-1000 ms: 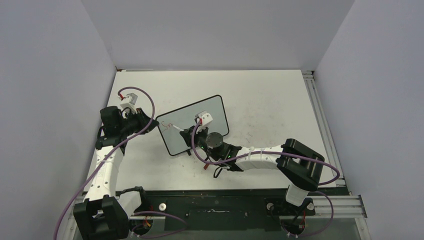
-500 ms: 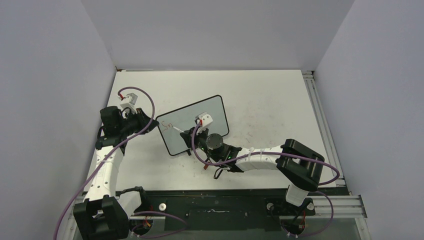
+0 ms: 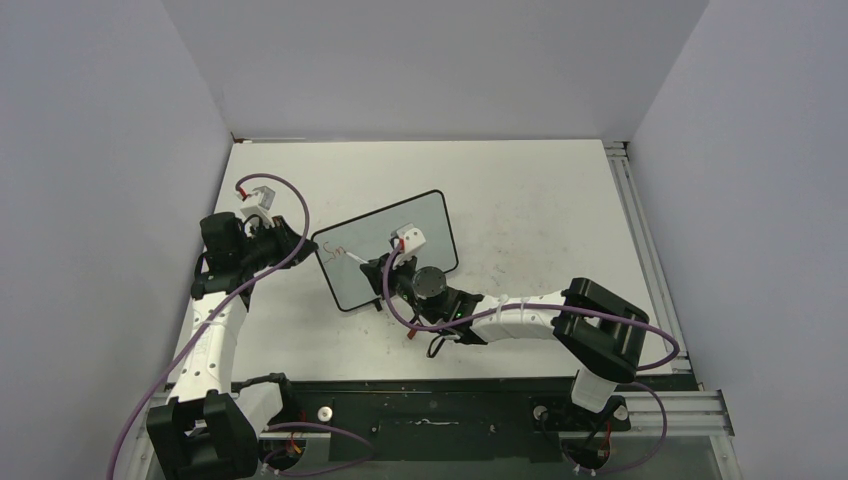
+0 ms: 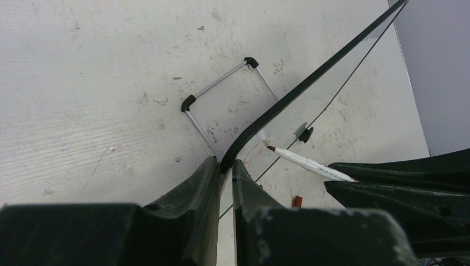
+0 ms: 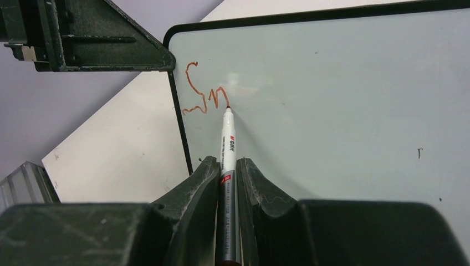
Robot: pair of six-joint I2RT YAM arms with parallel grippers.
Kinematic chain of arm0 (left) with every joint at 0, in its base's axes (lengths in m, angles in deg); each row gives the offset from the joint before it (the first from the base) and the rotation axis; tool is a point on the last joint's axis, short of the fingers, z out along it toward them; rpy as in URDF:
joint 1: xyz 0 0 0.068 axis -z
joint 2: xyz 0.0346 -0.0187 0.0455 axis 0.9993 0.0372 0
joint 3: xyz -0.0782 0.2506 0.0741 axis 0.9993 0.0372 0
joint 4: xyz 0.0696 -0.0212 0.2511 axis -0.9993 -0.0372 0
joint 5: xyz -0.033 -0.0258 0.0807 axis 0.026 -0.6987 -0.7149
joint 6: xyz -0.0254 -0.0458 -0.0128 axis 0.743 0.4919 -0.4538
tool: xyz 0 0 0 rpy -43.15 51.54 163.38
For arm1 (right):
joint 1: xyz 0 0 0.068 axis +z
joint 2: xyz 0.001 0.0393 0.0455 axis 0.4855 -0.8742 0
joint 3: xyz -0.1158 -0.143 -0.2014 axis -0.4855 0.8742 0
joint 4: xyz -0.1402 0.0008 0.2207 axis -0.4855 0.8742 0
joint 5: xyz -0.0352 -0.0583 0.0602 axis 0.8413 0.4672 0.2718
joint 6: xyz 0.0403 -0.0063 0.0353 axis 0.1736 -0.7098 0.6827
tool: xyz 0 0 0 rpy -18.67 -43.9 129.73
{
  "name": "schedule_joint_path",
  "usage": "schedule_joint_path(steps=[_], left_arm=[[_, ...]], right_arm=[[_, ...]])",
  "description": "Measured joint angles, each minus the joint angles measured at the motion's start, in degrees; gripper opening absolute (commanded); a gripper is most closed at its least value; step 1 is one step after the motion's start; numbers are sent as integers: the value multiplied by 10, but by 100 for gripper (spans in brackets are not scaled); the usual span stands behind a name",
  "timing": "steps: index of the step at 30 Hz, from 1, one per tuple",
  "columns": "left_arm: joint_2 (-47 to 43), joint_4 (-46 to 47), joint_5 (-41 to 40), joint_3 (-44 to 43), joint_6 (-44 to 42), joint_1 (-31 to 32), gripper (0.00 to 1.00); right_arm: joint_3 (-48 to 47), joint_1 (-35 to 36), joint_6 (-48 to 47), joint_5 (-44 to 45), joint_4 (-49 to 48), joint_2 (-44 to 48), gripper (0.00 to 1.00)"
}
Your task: Write a sentence on the whiteboard
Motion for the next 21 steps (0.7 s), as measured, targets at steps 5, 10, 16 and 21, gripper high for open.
schedule_joint_path(steps=[5,10,16,21], left_arm=[[0,0,0,0,0,0,8],[0,0,0,0,0,0,8],[0,0,0,0,0,0,8],[0,0,0,0,0,0,8]], right_arm=[[-4,0,-2,4,-2,0,5],[-10,-1,-3,7,-2,0,5],[-11,-1,-3,12,-4,0,5],[-11,-1,-3,18,-7,0,5]])
